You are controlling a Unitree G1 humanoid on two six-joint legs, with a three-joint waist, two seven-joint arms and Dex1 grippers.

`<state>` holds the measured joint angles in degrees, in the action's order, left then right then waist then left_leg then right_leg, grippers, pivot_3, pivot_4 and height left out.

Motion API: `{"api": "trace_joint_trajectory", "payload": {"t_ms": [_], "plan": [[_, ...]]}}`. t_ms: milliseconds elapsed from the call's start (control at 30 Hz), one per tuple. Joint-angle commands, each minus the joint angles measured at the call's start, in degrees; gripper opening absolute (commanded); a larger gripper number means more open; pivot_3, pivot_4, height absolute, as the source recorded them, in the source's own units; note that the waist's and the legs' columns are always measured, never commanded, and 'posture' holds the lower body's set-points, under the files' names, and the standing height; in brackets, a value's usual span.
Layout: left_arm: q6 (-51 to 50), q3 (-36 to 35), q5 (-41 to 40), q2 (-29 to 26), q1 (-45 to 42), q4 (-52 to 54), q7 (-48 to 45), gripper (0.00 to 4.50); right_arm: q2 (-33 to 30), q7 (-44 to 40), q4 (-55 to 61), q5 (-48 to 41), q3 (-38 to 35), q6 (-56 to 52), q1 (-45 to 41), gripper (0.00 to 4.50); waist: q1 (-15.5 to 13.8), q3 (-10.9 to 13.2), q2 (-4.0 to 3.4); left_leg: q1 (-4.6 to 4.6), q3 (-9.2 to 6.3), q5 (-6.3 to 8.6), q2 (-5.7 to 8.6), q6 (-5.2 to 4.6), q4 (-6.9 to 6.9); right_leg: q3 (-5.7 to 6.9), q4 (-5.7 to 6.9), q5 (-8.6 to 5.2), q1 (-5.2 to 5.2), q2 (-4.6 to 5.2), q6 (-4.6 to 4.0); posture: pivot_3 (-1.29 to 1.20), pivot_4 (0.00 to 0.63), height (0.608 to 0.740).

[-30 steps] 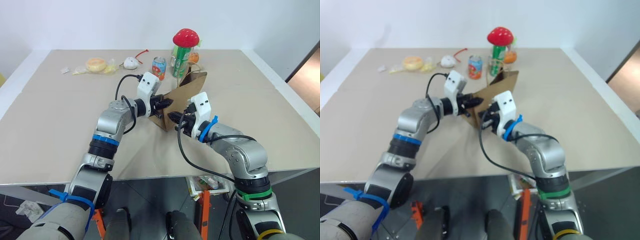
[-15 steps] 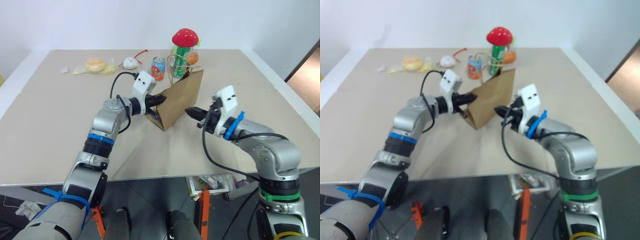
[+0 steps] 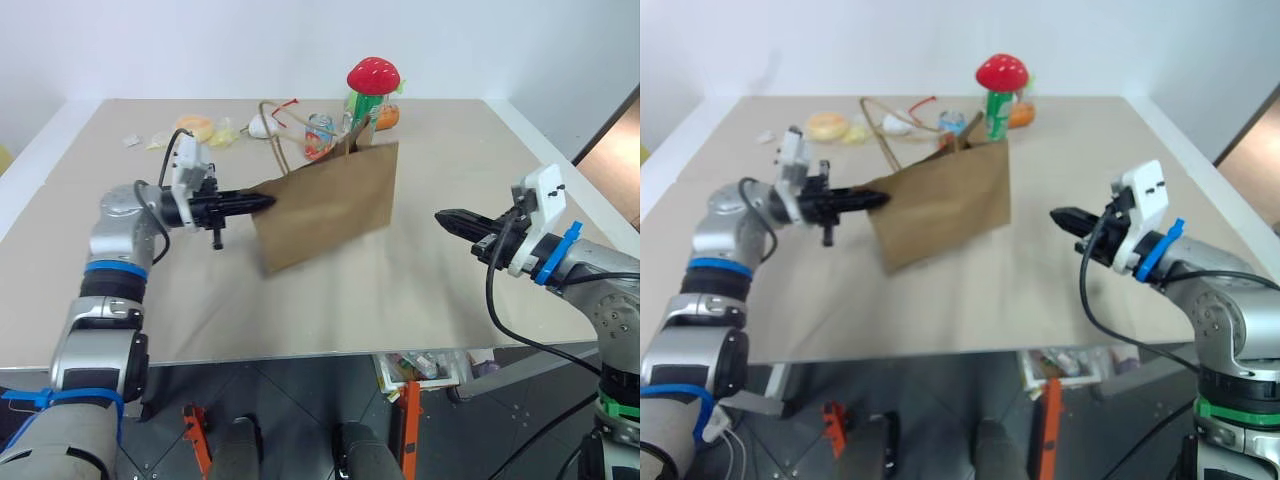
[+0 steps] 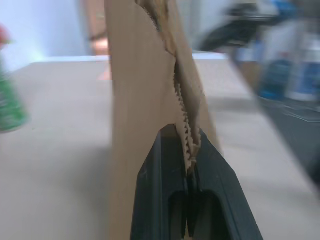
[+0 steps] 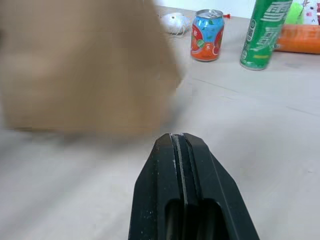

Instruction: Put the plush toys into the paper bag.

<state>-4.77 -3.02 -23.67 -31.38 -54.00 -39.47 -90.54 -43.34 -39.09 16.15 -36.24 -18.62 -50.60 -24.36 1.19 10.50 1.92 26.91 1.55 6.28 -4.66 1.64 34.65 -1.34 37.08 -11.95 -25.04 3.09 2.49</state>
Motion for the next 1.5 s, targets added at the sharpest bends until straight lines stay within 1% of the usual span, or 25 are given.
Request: {"api": "trace_joint_trajectory", "payload": {"t_ms": [33, 133, 200, 367, 433, 533, 633, 767, 900, 1000, 1033, 1100, 1133, 1200, 1233, 1367, 1500], "plan": [[1.7, 1.6, -4.2, -1.8, 0.8, 1.9, -2.0, 0.03, -1.7, -1.4, -0.1, -1.1, -1.9, 1.3, -0.7, 0.00, -0.1, 0.0, 0.00, 0.00, 0.00, 0.00, 0.00, 0.00, 0.00, 0.00, 0.00, 0.00, 0.00, 0.00, 0.00, 0.00, 0.150, 0.740], [1.5, 4.8, -7.6, -4.1, 1.5, 3.4, -2.0, 0.03, -2.7, -2.9, 0.4, -2.3, -1.9, 0.6, -0.3, 0.00, -0.1, 0.0, 0.00, 0.00, 0.00, 0.00, -0.01, 0.00, 0.04, 0.00, 0.00, 0.02, 0.01, 0.00, 0.00, 0.00, 0.150, 0.740], [3.4, 7.8, -8.9, -5.8, 1.9, 3.4, -2.0, 0.03, -3.3, -4.0, 0.9, -3.3, -2.1, 0.3, 0.3, 0.00, -0.1, 0.0, 0.00, 0.01, 0.00, 0.00, -0.01, 0.00, 0.03, 0.00, 0.00, 0.02, 0.00, 0.00, 0.00, 0.00, 0.150, 0.740], [12.9, 15.9, -10.4, -8.7, 3.1, 1.7, -2.0, 0.03, -4.9, -6.0, 4.7, -8.0, -4.1, -2.2, 3.3, 0.00, -0.1, 0.0, 0.00, 0.00, 0.01, 0.00, -0.02, 0.00, 0.02, 0.00, 0.00, -0.01, 0.00, 0.00, -0.01, 0.00, 0.150, 0.740], [15.6, 18.0, -11.3, -9.1, 3.0, 1.1, -2.0, 0.03, -5.4, -7.1, 7.2, -11.6, -5.8, -3.9, 5.3, 0.00, -0.2, 0.0, 0.00, 0.01, 0.01, 0.00, -0.02, 0.00, 0.02, 0.00, 0.00, -0.02, 0.01, 0.00, -0.01, 0.00, 0.150, 0.740], [19.5, 20.8, -11.9, -9.2, 2.0, -0.7, -2.0, 0.03, -6.6, -8.7, 11.6, -16.1, -7.3, -5.9, 9.2, 0.00, -0.2, 0.0, 0.00, 0.02, 0.01, 0.00, -0.02, 0.00, 0.04, 0.00, 0.00, -0.02, 0.01, 0.01, -0.02, 0.00, 0.150, 0.740], [21.8, 22.5, -12.2, -8.2, 0.1, -3.4, -2.0, 0.03, -7.9, -9.1, 13.9, -17.0, -7.1, -6.2, 12.6, 0.00, -0.2, 0.0, 0.00, 0.00, 0.00, 0.00, -0.02, 0.00, 0.04, 0.00, 0.00, -0.02, 0.04, 0.02, -0.02, 0.00, 0.150, 0.740], [24.1, 22.9, -12.0, -6.4, -2.3, -7.1, -2.0, 0.03, -8.4, -8.0, 13.7, -17.2, -6.5, -5.8, 13.2, 0.00, -0.2, 0.0, 0.00, 0.00, 0.03, 0.00, 0.01, 0.01, 0.20, 0.00, 0.00, 0.08, 0.06, 0.09, -0.06, 0.00, 0.150, 0.740], [23.8, 22.3, -11.4, -5.2, -3.4, -9.2, -2.0, 0.03, -8.2, -7.0, 14.0, -16.8, -5.7, -5.5, 13.5, 0.00, -0.2, 0.0, 0.00, 0.00, 0.04, 0.00, 0.01, 0.01, 0.27, 0.00, 0.00, 0.14, 0.06, 0.12, -0.08, 0.00, 0.150, 0.740], [22.8, 21.6, -11.1, -4.5, -3.7, -9.7, -2.0, 0.80, -8.2, -6.6, 14.0, -16.5, -5.3, -5.2, 13.9, 0.00, -0.2, 0.0, 0.00, 0.00, 0.04, 0.00, 0.01, 0.00, 0.26, 0.01, 0.00, 0.14, 0.06, 0.11, -0.07, 0.00, 0.150, 0.740], [22.6, 21.3, -11.1, -4.4, -3.8, -9.8, -2.0, 1.21, -8.3, -6.6, 13.9, -16.5, -5.3, -5.1, 14.0, 0.00, -0.2, 0.0, 0.00, 0.00, 0.04, 0.00, 0.01, 0.00, 0.26, 0.01, 0.00, 0.14, 0.06, 0.11, -0.07, 0.00, 0.150, 0.740], [22.3, 20.0, -11.1, -4.0, -4.2, -10.3, -2.0, 2.24, -8.5, -6.5, 13.6, -16.4, -5.0, -4.9, 13.8, 0.00, -0.2, 0.0, 0.00, 0.01, 0.04, 0.00, 0.02, 0.00, 0.26, 0.00, 0.00, 0.11, 0.06, 0.11, -0.04, 0.00, 0.150, 0.740], [22.1, 18.8, -11.1, -3.7, -4.6, -10.5, -2.0, 2.49, -8.6, -6.5, 13.5, -16.4, -4.8, -4.8, 13.6, 0.00, -0.2, 0.0, 0.00, 0.01, 0.04, 0.00, 0.02, 0.00, 0.26, 0.00, 0.00, 0.11, 0.06, 0.11, -0.03, 0.00, 0.150, 0.740], [21.4, 16.7, -11.3, -3.3, -5.2, -10.4, -2.0, 3.54, -8.8, -6.6, 13.3, -16.5, -4.6, -4.7, 13.4, 0.00, -0.2, 0.0, 0.01, 0.02, 0.04, 0.00, 0.02, 0.00, 0.26, 0.00, 0.00, 0.10, 0.05, 0.10, -0.02, 0.00, 0.150, 0.740], [21.5, 15.1, -10.6, -2.9, -5.7, -11.0, -2.0, 3.93, -8.9, -6.8, 13.1, -16.4, -4.4, -4.5, 13.3, 0.00, -0.2, 0.0, 0.01, 0.02, 0.03, 0.00, 0.01, 0.00, 0.26, 0.00, 0.00, 0.10, 0.05, 0.08, -0.02, 0.00, 0.150, 0.740], [15.5, 10.2, -9.8, -3.0, -7.0, -9.9, -1.5, 3.93, -9.7, -7.7, 11.9, -16.2, -4.2, -4.0, 12.6, 0.00, -0.2, 0.0, 0.01, 0.02, 0.03, 0.00, 0.01, 0.00, 0.27, 0.01, 0.00, 0.10, 0.06, 0.08, -0.03, 0.00, 0.150, 0.740], [3.9, 5.4, -11.9, -5.7, -4.2, -0.7, 1.1, 3.93, -11.1, -9.5, 9.6, -15.8, -4.8, -3.4, 12.2, 0.00, -0.1, 0.0, 0.01, 0.01, 0.03, 0.00, 0.01, 0.00, 0.27, 0.00, 0.00, 0.10, 0.07, 0.09, -0.03, 0.00, 0.150, 0.740]]}}
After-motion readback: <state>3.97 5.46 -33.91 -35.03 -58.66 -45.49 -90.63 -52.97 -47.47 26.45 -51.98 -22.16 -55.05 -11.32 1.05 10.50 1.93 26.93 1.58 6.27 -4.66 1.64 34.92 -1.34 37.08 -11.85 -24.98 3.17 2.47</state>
